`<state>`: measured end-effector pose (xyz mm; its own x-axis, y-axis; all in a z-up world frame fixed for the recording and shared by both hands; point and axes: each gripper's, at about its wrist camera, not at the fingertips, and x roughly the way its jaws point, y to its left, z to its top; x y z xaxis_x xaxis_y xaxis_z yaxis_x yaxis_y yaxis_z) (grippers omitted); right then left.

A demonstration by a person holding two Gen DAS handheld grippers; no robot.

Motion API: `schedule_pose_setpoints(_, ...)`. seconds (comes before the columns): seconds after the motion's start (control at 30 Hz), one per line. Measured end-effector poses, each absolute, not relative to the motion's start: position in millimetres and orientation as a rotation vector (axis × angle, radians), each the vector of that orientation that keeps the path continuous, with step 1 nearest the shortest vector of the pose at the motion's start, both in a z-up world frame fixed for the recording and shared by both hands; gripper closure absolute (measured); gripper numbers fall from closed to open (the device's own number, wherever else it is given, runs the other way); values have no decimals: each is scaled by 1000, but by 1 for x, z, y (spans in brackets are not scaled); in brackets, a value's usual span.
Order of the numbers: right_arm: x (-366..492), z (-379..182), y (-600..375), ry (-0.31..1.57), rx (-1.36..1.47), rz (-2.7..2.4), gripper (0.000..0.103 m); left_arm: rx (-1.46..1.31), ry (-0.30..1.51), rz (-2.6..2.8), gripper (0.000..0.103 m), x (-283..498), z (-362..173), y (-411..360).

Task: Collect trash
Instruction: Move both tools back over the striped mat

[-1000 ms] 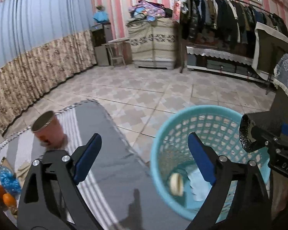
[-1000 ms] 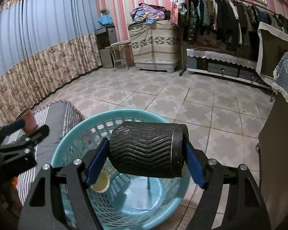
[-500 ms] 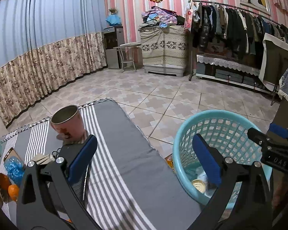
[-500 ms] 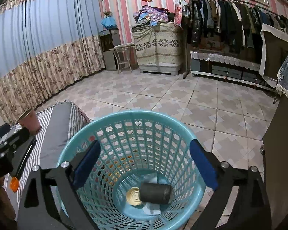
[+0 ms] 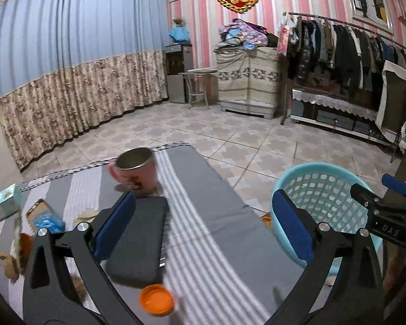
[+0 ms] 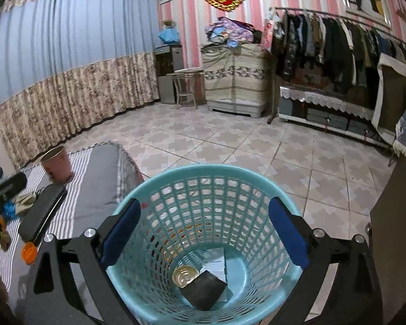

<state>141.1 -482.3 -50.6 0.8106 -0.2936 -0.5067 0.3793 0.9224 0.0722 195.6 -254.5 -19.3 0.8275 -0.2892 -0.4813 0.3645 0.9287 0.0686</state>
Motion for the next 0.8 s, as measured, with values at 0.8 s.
schedule_pose_setpoints(0.8, 110, -31, -347, 443, 55, -131, 9, 132, 441, -102, 5, 141, -3, -84)
